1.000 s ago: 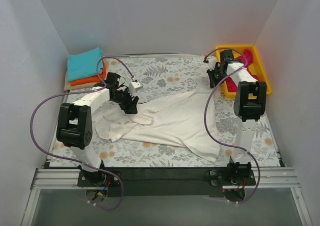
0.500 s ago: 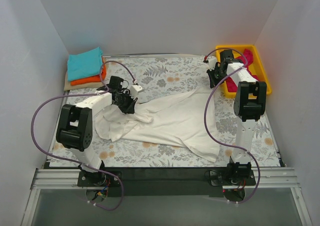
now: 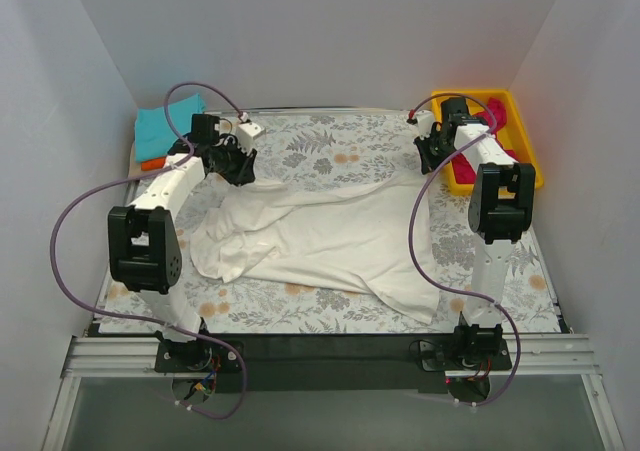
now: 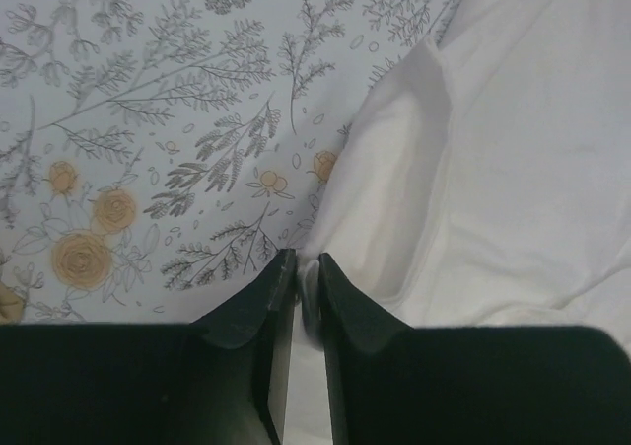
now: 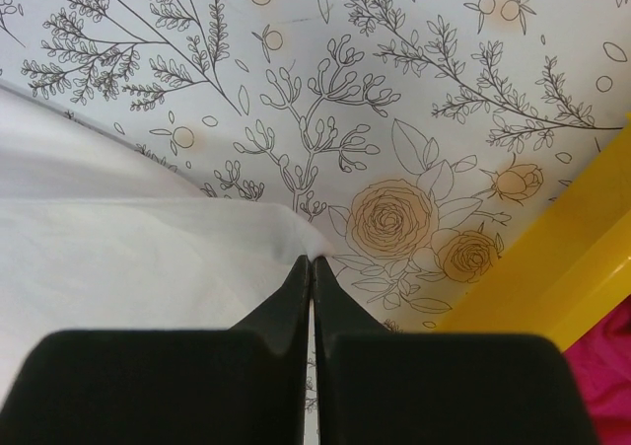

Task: Fold and stack the t-shirts
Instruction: Flatten the tshirt out

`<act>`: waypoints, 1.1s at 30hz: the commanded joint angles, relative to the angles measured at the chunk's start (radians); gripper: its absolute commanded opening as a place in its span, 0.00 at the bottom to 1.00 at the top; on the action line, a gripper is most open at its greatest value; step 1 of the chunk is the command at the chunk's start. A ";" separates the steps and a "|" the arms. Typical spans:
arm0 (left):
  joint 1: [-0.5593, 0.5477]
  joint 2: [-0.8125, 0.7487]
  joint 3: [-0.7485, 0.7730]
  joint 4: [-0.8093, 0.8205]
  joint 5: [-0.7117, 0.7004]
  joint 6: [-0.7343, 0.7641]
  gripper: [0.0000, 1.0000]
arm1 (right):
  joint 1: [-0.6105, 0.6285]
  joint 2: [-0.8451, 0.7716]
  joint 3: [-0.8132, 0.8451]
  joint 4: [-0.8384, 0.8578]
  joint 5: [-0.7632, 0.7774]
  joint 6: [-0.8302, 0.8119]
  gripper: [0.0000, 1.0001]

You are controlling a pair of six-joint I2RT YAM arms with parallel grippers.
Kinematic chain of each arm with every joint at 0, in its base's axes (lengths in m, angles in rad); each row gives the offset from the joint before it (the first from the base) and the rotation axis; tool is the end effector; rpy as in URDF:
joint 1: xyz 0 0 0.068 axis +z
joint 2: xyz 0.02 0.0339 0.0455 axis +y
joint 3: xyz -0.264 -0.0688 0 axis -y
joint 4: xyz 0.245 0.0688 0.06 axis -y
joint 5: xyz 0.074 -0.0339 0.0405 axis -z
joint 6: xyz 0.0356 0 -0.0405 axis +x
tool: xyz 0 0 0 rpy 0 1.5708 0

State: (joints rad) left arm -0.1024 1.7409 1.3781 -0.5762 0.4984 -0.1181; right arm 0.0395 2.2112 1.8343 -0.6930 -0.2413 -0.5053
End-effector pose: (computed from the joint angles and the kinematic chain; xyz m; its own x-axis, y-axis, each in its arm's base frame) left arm 0.3735 -0.0555 0.2579 -0.8408 -0.0176 -0.5410 0.2735 0.8487 -0.4526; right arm 0.4791 0.0274 0.1956 -0.6929 -0.4978 -0.5217 -0.5582 0.8283 -0.0490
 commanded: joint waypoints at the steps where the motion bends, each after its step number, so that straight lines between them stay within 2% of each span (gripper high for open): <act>1: -0.006 0.040 -0.016 -0.073 0.060 0.009 0.18 | -0.004 -0.047 0.008 -0.011 -0.001 -0.016 0.01; 4: -0.006 0.031 -0.091 -0.050 0.058 0.012 0.17 | -0.004 -0.045 0.006 -0.011 -0.001 -0.019 0.01; 7: -0.006 0.025 -0.145 -0.028 0.045 0.009 0.07 | -0.004 -0.047 0.005 -0.013 -0.003 -0.019 0.01; 9: -0.006 0.022 -0.162 -0.030 0.042 0.014 0.12 | -0.004 -0.050 0.002 -0.011 -0.004 -0.019 0.01; 10: -0.006 0.017 -0.168 -0.031 0.043 0.014 0.19 | -0.004 -0.050 0.002 -0.011 -0.003 -0.021 0.01; 15: -0.006 -0.004 -0.171 -0.040 0.048 0.011 0.34 | -0.004 -0.053 0.000 -0.013 -0.003 -0.021 0.01; 24: -0.017 -0.092 -0.085 -0.077 0.157 0.104 0.39 | -0.004 -0.056 -0.001 -0.013 -0.003 -0.025 0.01; 29: -0.077 -0.098 -0.088 -0.128 0.037 0.273 0.39 | -0.004 -0.051 0.000 -0.013 -0.003 -0.024 0.01; 33: -0.108 -0.058 -0.085 -0.139 -0.060 0.236 0.39 | -0.004 -0.053 0.002 -0.014 -0.003 -0.024 0.01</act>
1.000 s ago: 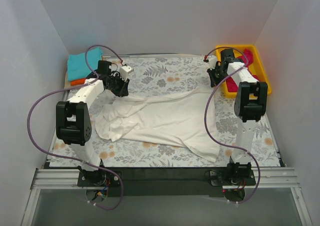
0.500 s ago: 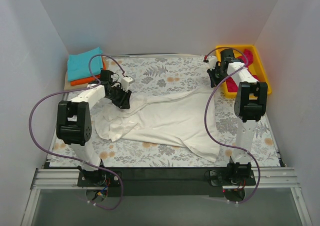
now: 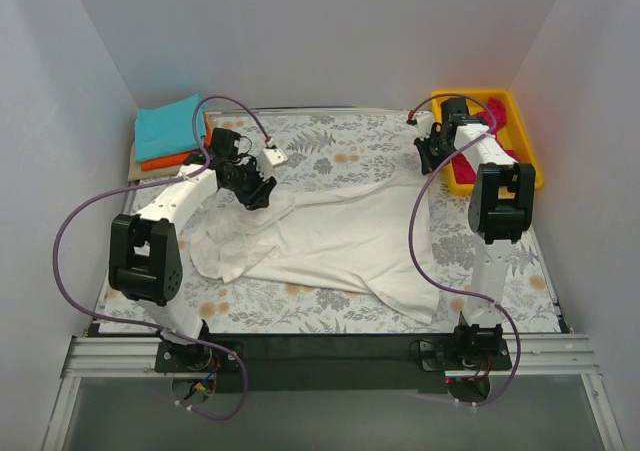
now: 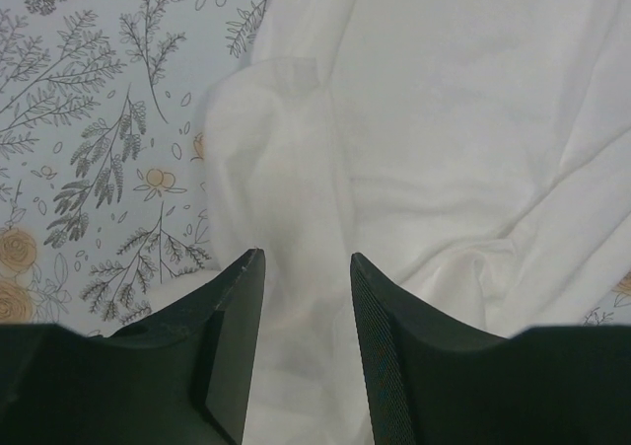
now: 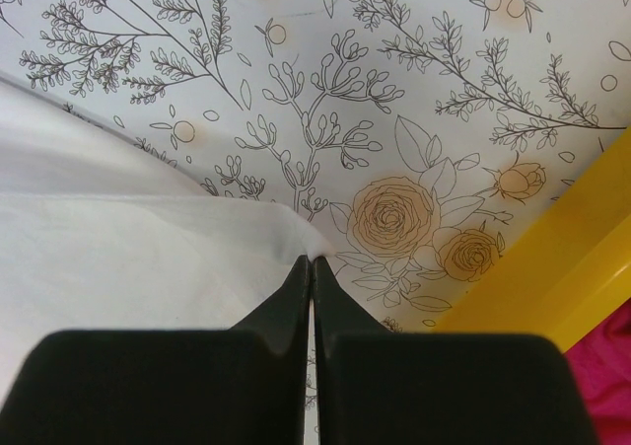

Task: Fold and stack the t-shirts
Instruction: Flatten the tshirt out

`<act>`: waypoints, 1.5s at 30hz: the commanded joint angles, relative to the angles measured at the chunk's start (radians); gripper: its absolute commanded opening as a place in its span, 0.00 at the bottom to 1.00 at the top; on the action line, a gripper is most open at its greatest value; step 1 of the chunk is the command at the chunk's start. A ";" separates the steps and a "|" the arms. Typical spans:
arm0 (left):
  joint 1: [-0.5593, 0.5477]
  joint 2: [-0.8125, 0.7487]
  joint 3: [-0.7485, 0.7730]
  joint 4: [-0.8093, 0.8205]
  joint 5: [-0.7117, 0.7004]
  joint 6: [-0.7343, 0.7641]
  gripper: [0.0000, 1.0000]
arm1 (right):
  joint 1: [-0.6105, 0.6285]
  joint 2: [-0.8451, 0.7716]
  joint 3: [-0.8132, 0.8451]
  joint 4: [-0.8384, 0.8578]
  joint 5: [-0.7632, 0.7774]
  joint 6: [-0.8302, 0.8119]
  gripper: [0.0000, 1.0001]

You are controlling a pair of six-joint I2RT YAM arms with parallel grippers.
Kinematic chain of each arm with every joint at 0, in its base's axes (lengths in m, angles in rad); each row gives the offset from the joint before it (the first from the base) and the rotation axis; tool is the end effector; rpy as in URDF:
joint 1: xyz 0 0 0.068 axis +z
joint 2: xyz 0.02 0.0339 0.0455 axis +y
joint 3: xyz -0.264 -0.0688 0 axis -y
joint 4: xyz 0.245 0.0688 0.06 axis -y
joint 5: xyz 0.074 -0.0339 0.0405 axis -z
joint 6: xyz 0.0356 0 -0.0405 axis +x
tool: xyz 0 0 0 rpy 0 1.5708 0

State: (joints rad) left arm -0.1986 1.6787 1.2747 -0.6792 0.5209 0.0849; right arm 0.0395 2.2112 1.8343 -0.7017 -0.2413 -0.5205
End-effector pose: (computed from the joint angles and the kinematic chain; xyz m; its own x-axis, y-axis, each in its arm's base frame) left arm 0.3361 -0.0857 0.2422 -0.8291 0.2419 -0.5041 0.4717 0.7866 -0.3984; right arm 0.4782 0.0274 0.1951 -0.6888 -0.5105 -0.5147 -0.5691 0.8206 -0.0523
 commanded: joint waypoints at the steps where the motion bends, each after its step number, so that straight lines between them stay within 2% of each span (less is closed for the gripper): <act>1: -0.012 0.003 0.011 -0.042 -0.088 0.036 0.39 | -0.004 -0.054 0.002 -0.005 -0.001 -0.009 0.01; 8: -0.013 -0.065 -0.093 -0.057 -0.117 0.147 0.40 | -0.004 -0.056 -0.006 -0.005 -0.004 -0.012 0.01; 17: -0.016 0.021 -0.092 -0.057 -0.167 0.200 0.40 | -0.004 -0.051 -0.010 -0.005 -0.003 -0.007 0.01; 27: -0.016 0.039 -0.083 -0.082 -0.191 0.220 0.34 | -0.007 -0.048 -0.006 -0.004 0.000 -0.012 0.01; 31: -0.018 0.038 -0.075 -0.112 -0.196 0.239 0.27 | -0.006 -0.045 0.002 -0.007 0.002 -0.010 0.01; 36: -0.016 0.020 -0.044 -0.183 -0.156 0.254 0.34 | -0.006 -0.047 0.003 -0.005 0.004 -0.012 0.01; 39: -0.016 0.019 -0.049 -0.189 -0.159 0.256 0.34 | -0.007 -0.047 0.003 -0.007 0.005 -0.012 0.01; 44: -0.016 0.044 -0.055 -0.140 -0.194 0.230 0.26 | -0.007 -0.045 0.005 -0.007 0.002 -0.010 0.01; 45: -0.016 0.052 -0.051 -0.134 -0.199 0.227 0.18 | -0.007 -0.047 0.006 -0.005 0.005 -0.010 0.01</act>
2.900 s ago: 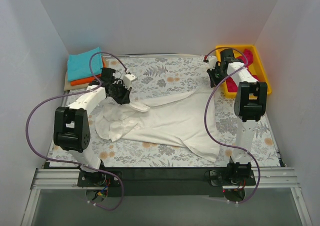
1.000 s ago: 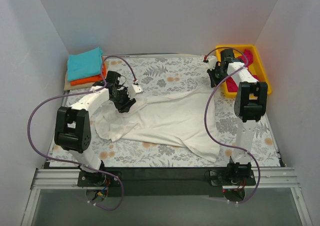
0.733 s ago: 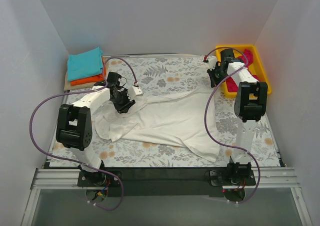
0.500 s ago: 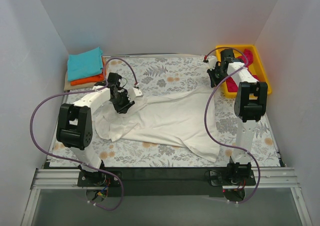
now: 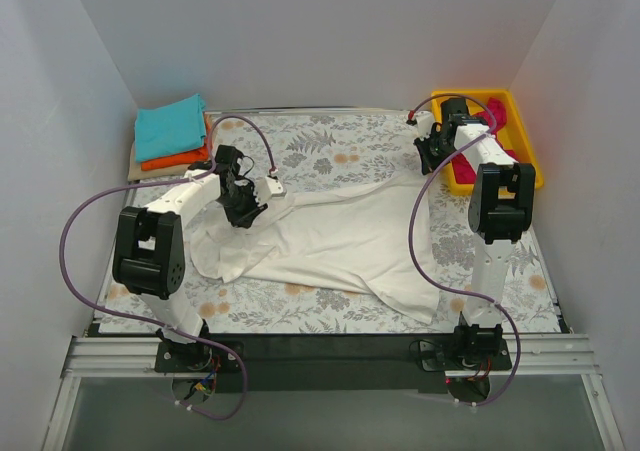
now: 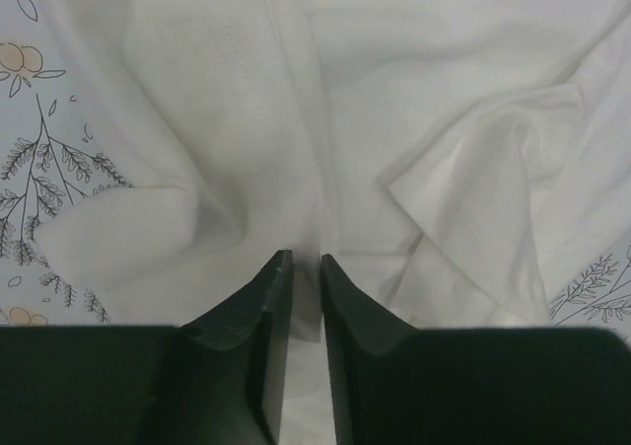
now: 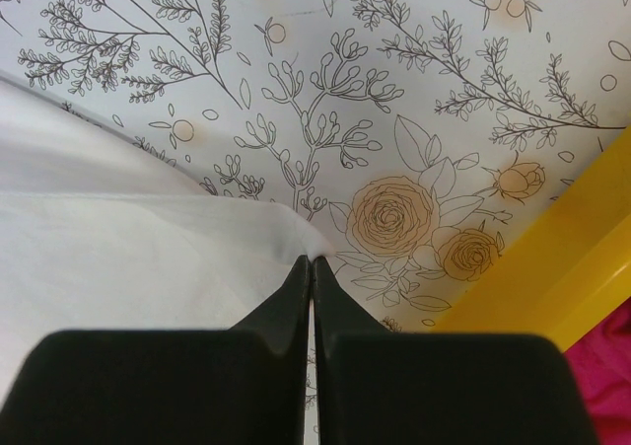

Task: Fold and stack the t-shirts
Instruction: Flatten the tshirt out

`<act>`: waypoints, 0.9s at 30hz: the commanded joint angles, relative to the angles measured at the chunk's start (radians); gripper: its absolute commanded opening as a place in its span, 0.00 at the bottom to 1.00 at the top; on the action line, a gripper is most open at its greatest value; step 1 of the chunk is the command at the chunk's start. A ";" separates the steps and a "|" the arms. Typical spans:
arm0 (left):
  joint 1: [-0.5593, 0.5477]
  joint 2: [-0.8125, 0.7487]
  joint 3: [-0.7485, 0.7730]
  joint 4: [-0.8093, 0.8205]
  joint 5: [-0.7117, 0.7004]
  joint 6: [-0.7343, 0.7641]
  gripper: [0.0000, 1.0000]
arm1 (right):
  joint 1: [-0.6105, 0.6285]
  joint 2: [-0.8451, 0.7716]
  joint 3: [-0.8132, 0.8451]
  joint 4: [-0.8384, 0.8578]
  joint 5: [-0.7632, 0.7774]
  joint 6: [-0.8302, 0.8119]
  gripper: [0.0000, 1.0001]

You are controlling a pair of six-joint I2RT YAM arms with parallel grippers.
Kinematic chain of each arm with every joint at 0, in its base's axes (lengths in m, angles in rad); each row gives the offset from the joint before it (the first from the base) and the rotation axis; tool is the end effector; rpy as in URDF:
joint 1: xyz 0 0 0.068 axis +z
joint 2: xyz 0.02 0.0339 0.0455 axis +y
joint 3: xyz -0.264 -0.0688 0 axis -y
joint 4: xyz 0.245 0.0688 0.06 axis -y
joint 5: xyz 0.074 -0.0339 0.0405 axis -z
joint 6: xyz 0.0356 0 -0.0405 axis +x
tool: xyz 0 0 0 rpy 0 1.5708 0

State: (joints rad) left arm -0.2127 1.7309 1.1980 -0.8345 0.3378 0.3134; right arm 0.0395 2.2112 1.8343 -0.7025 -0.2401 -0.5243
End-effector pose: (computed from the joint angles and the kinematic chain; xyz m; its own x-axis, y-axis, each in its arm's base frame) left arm 0.3155 -0.0802 0.1960 -0.8291 0.4766 -0.2922 0.5469 0.8001 -0.2465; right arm 0.4782 0.0274 0.1951 -0.6873 -0.5138 -0.5134 -0.5713 0.8189 -0.0547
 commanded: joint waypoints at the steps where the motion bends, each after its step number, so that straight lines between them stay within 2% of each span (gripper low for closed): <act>1: -0.002 0.004 0.031 0.026 -0.016 -0.007 0.12 | -0.007 -0.047 0.006 -0.006 0.004 -0.006 0.01; 4: 0.004 0.012 0.063 0.029 -0.008 -0.022 0.00 | -0.007 -0.050 0.008 -0.006 0.008 -0.011 0.01; 11: 0.055 0.019 0.185 0.054 0.015 -0.054 0.00 | -0.015 -0.054 0.025 -0.005 0.016 -0.013 0.01; 16: 0.102 0.070 0.228 0.343 -0.106 -0.157 0.00 | -0.030 -0.030 0.110 0.000 0.033 0.000 0.01; 18: 0.125 0.158 0.285 0.447 -0.151 -0.186 0.00 | -0.029 0.004 0.170 0.000 0.054 0.004 0.01; 22: 0.167 0.341 0.496 0.590 -0.243 -0.304 0.00 | -0.029 0.102 0.279 0.004 0.100 0.014 0.01; 26: 0.170 0.497 0.589 0.730 -0.258 -0.356 0.00 | -0.027 0.192 0.381 0.020 0.117 0.035 0.01; 27: 0.170 0.600 0.676 0.761 -0.316 -0.385 0.00 | -0.020 0.240 0.410 0.070 0.151 0.043 0.01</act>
State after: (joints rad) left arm -0.0399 2.2349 1.7370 -0.2157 0.1150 0.0071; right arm 0.0170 2.3734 2.1681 -0.6945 -0.1539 -0.5030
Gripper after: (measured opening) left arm 0.015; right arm 0.019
